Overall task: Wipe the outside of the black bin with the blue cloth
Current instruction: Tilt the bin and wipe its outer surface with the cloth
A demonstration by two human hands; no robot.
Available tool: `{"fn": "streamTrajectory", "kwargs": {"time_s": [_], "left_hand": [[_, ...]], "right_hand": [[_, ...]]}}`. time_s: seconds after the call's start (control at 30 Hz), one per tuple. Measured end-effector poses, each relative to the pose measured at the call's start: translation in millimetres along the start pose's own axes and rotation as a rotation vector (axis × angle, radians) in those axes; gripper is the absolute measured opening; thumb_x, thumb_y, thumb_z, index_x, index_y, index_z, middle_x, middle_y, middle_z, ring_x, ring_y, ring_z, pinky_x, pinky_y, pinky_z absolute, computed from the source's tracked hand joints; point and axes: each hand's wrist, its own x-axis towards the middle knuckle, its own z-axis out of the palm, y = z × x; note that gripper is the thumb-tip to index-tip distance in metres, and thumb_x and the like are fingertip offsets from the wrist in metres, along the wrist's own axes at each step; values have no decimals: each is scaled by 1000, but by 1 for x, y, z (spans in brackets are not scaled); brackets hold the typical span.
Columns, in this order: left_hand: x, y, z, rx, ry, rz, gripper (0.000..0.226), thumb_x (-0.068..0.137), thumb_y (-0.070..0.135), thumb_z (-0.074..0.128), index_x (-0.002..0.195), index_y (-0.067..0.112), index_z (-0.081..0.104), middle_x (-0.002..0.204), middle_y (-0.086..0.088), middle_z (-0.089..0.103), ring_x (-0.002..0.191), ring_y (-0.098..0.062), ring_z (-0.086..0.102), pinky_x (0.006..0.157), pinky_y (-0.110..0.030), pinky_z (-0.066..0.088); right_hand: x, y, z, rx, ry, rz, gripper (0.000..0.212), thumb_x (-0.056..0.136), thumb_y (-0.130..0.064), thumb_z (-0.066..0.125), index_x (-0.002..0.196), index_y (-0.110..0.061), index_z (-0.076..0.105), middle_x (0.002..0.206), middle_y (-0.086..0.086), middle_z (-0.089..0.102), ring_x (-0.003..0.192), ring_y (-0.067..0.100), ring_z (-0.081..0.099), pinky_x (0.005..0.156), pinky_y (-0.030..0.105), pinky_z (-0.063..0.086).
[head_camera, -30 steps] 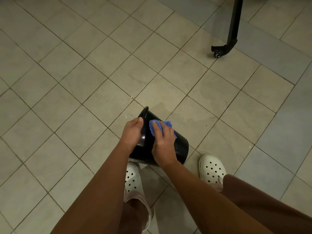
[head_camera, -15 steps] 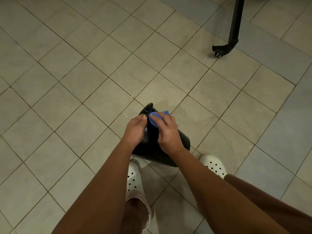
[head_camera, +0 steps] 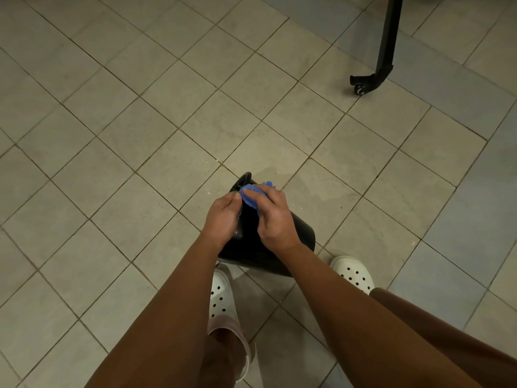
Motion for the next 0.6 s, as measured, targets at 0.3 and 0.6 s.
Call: {"fn": "streamTrajectory", "kwargs": {"time_s": [0.3,0.6], "left_hand": [[0,-3,6,82,-46,37,36,104,22,40,85,-1,59,75,-7,55,71,-17,50,71,-32,40],[0,-5,1,53,30,-52,34,104,24,39,77,14,57,74,-4,59,69,-15,52,64,-28,42]], "right_hand": [[25,-7,-10,-382,-251,344,76,84,-4,52,148,-16,14,135,16,32,114,30,35,95,43,38],[-26,-42,11,-431,-222,403,84,83,-23,62,147,-23,6,145,10,16,129,29,16,108,46,19]]}}
